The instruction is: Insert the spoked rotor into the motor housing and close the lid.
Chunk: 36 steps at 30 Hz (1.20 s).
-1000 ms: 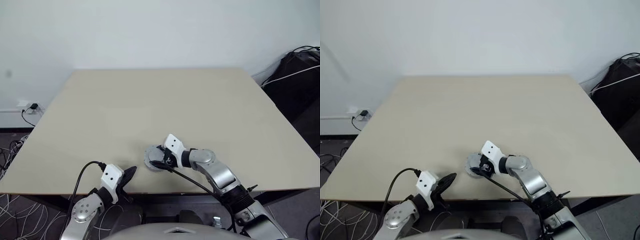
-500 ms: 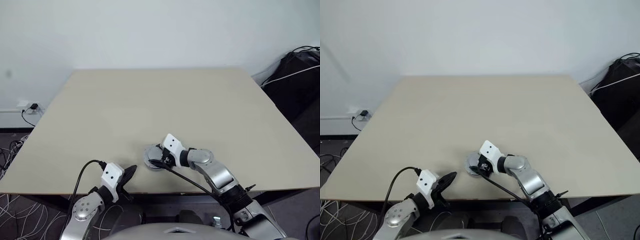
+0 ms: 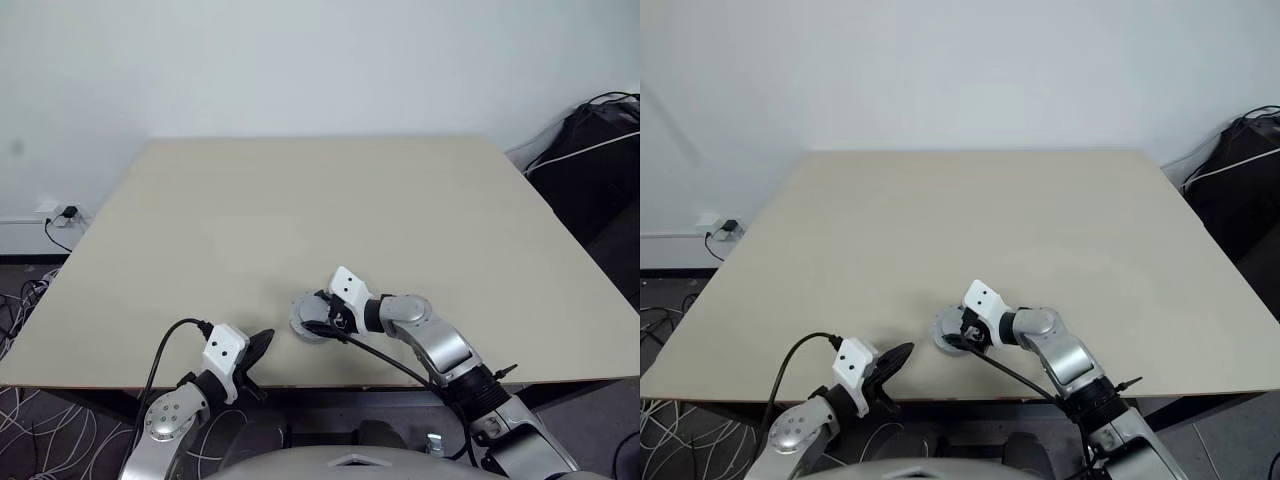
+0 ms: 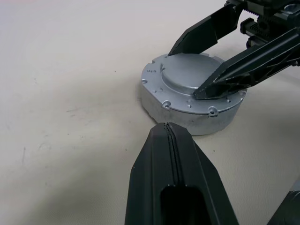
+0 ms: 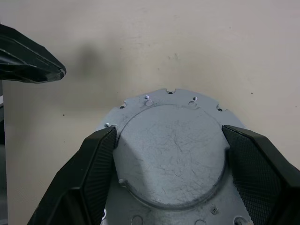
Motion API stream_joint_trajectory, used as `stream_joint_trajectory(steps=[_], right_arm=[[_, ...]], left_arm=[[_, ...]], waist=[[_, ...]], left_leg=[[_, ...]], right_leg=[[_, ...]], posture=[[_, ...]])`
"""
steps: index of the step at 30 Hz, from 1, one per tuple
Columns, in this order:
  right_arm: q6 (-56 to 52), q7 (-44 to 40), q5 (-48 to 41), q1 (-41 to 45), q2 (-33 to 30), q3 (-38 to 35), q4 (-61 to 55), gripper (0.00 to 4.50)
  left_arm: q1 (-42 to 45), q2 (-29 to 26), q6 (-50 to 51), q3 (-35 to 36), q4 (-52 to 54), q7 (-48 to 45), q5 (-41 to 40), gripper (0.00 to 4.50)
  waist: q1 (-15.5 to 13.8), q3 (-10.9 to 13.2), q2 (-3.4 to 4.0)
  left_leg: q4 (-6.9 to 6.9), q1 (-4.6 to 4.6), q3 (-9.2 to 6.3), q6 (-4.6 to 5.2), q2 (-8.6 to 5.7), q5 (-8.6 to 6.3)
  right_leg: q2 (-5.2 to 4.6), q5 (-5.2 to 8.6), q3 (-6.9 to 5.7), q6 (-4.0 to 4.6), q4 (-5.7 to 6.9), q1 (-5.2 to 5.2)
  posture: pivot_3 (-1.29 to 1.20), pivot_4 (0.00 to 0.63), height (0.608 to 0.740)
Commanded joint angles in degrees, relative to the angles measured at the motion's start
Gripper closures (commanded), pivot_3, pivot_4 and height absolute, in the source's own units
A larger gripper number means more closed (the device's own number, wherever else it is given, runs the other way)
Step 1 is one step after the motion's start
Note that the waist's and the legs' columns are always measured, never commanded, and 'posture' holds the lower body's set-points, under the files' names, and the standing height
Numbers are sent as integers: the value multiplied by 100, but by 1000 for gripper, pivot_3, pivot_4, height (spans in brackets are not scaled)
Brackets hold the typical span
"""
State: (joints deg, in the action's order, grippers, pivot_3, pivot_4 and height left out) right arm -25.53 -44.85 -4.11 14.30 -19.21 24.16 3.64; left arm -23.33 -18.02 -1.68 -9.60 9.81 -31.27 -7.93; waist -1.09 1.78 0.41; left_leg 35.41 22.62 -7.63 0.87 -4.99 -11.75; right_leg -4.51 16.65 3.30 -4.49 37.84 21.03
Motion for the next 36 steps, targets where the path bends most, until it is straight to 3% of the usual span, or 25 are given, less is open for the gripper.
stream_joint_trajectory(steps=[1, 17, 22, 30, 36], right_arm=[[-99, 91, 173, -71, -89, 17, 166, 1205], [319, 367, 465, -156, -64, 181, 312, 1205], [314, 354, 455, -135, -61, 166, 311, 1205], [290, 390, 447, -101, -6, 173, 273, 1205], [270, 415, 435, -115, 2, 150, 217, 1205]], left_arm=[[54, 16, -16, 31, 278, 15, -82, 4500], [267, 115, 211, 220, 274, 219, -195, 4500], [949, 322, 1704, 618, 247, 768, -581, 4500], [2176, 535, 3835, 1152, -146, 248, -2361, 4500], [2635, 411, 4554, 1047, -352, 21, -2629, 4500]], waist=[[1, 0, 0], [34, -2, -2], [30, -5, -6], [41, -11, -17], [49, -12, -20]], left_leg=[[0, 0, 0, 0, 0, 0], [0, -4, -2, -1, 2, 0], [1, -7, -12, -2, 2, 1], [11, -7, -14, -4, 0, 3], [10, -7, -16, -6, 0, 4]], right_leg=[[0, 0, 0, 0, 0, 0], [-1, 0, 0, 0, 8, 0], [6, -1, -11, -1, 18, -1], [30, -6, -14, -9, 19, -5], [34, -7, -13, -8, 18, -5]], posture=[[0, 0, 740], [0, 0, 740], [0, 0, 740], [0, 0, 740], [0, 0, 740]])
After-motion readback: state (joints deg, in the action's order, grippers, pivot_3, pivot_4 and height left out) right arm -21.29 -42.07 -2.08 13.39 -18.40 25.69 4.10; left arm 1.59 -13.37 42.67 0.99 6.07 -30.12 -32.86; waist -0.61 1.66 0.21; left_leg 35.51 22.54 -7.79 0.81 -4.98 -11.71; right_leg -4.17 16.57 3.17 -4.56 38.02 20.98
